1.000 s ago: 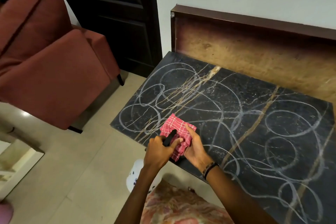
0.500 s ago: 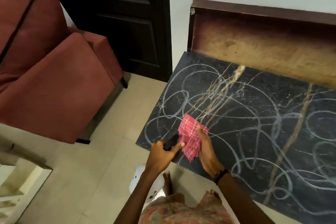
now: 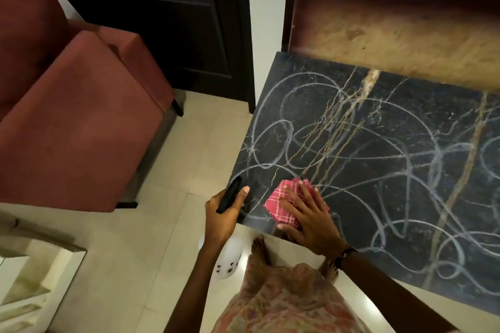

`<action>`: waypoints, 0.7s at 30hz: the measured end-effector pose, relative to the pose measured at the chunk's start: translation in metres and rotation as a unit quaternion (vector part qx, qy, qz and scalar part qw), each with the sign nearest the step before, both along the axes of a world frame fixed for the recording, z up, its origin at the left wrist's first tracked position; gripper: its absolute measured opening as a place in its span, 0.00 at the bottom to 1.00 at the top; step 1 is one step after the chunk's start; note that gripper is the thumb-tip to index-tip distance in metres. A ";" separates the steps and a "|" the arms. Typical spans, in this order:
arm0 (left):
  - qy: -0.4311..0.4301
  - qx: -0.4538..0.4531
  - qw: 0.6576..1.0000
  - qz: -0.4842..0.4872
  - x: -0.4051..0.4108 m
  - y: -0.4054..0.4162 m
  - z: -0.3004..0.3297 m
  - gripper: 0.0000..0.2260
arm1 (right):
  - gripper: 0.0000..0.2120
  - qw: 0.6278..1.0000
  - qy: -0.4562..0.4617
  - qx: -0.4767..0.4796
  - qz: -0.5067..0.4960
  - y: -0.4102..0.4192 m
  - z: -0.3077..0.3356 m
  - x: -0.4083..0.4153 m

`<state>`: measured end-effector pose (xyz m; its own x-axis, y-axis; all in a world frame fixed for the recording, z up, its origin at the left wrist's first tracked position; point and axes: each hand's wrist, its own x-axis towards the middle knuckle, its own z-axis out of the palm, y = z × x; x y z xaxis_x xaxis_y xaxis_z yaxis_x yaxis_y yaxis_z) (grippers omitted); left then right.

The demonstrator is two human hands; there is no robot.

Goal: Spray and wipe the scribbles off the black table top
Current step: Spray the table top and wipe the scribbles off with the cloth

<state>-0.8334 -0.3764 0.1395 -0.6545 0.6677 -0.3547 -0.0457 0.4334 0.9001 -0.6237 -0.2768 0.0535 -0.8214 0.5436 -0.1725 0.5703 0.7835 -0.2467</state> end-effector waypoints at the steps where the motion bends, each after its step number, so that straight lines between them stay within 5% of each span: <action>1: 0.005 0.004 1.000 0.000 -0.003 0.001 0.000 0.13 | 0.34 1.000 -0.018 0.000 0.012 0.002 -0.005 -0.001; 6: 0.017 0.034 0.999 0.010 -0.015 0.005 0.008 0.04 | 0.30 0.998 -0.041 0.037 0.002 0.041 -0.019 -0.044; 12: 0.048 0.028 0.998 0.012 -0.025 0.006 0.003 0.10 | 0.32 0.998 -0.042 0.035 0.006 0.058 -0.026 -0.129; 15: 0.037 0.014 0.999 0.017 -0.029 0.006 -0.002 0.21 | 0.32 0.998 -0.014 0.050 0.047 0.019 -0.031 -0.103; 21: 0.033 0.006 0.999 0.022 -0.040 0.010 0.001 0.14 | 0.27 0.992 0.019 0.046 0.114 -0.010 -0.034 0.002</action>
